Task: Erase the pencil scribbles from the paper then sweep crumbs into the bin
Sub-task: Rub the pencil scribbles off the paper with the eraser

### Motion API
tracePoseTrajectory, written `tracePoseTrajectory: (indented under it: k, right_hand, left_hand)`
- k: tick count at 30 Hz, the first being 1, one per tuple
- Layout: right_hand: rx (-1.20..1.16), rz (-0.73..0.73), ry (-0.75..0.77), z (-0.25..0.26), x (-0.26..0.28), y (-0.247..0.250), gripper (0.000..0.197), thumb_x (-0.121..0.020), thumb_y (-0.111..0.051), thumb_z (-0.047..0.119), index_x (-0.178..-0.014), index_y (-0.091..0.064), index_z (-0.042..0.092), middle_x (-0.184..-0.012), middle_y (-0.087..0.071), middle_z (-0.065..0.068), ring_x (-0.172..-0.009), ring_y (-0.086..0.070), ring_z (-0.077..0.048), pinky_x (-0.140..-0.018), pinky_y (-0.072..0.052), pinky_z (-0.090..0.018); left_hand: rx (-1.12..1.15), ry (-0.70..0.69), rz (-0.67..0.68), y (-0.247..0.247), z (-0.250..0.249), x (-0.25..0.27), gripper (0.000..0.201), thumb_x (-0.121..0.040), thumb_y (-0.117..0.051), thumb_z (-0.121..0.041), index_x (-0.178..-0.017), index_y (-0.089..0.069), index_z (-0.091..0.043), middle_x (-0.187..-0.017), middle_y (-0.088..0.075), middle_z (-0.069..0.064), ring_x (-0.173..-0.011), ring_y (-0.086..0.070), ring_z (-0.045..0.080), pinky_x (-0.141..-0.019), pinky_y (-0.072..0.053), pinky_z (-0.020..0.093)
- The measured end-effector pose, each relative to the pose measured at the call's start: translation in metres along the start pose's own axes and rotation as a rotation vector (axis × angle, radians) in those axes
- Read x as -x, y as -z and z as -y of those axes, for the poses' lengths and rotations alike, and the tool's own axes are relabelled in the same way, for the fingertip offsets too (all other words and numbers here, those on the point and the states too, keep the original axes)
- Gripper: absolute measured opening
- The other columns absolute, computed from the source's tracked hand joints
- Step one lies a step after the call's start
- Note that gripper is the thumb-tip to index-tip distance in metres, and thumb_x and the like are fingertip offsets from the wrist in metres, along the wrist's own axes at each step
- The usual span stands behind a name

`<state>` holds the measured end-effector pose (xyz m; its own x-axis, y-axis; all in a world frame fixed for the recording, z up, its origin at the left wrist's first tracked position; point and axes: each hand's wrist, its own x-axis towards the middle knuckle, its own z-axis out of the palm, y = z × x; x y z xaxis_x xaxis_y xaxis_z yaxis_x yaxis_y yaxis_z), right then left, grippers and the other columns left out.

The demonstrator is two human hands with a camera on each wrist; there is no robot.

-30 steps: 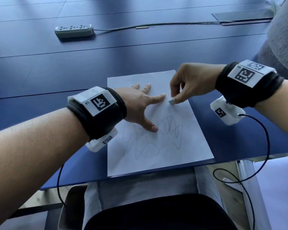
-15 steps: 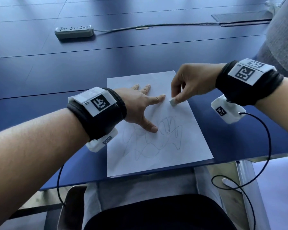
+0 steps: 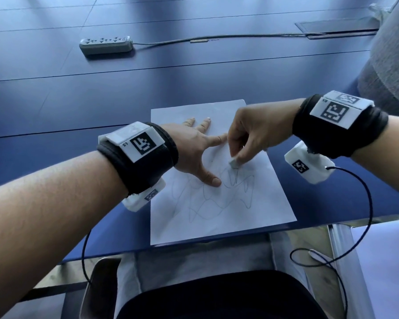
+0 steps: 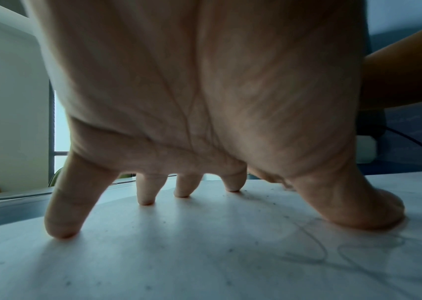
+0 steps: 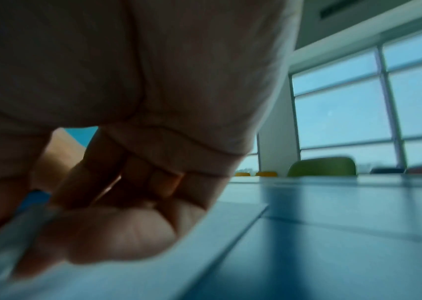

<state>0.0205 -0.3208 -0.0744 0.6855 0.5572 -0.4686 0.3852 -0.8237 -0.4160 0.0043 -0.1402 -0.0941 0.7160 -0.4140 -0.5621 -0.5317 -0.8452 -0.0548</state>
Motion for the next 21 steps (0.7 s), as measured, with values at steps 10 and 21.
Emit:
tracePoseTrajectory:
  k: [10, 21]
  right_hand:
    - [-0.454, -0.192, -0.024, -0.022, -0.015, 0.004, 0.021, -0.091, -0.069, 0.021, -0.086, -0.065, 0.001, -0.07, -0.065, -0.008, -0.062, -0.068, -0.017, -0.067, -0.061, -0.03]
    - [-0.693, -0.161, -0.162, -0.027, -0.027, 0.005, 0.02, -0.101, -0.049, 0.011, -0.081, -0.051, 0.009, -0.07, -0.053, -0.008, -0.056, -0.055, -0.019, -0.054, -0.048, -0.028]
  left_hand:
    - [-0.012, 0.051, -0.017, 0.001, -0.003, 0.009, 0.126, -0.062, -0.054, -0.089, -0.158, -0.004, -0.025, -0.167, -0.001, 0.002, -0.152, -0.01, 0.023, -0.117, -0.027, 0.046]
    - [-0.077, -0.126, -0.044, -0.012, -0.071, 0.024, 0.124, -0.073, -0.042, -0.089, -0.158, 0.003, -0.01, -0.165, 0.008, 0.014, -0.153, -0.002, 0.028, -0.119, -0.023, 0.049]
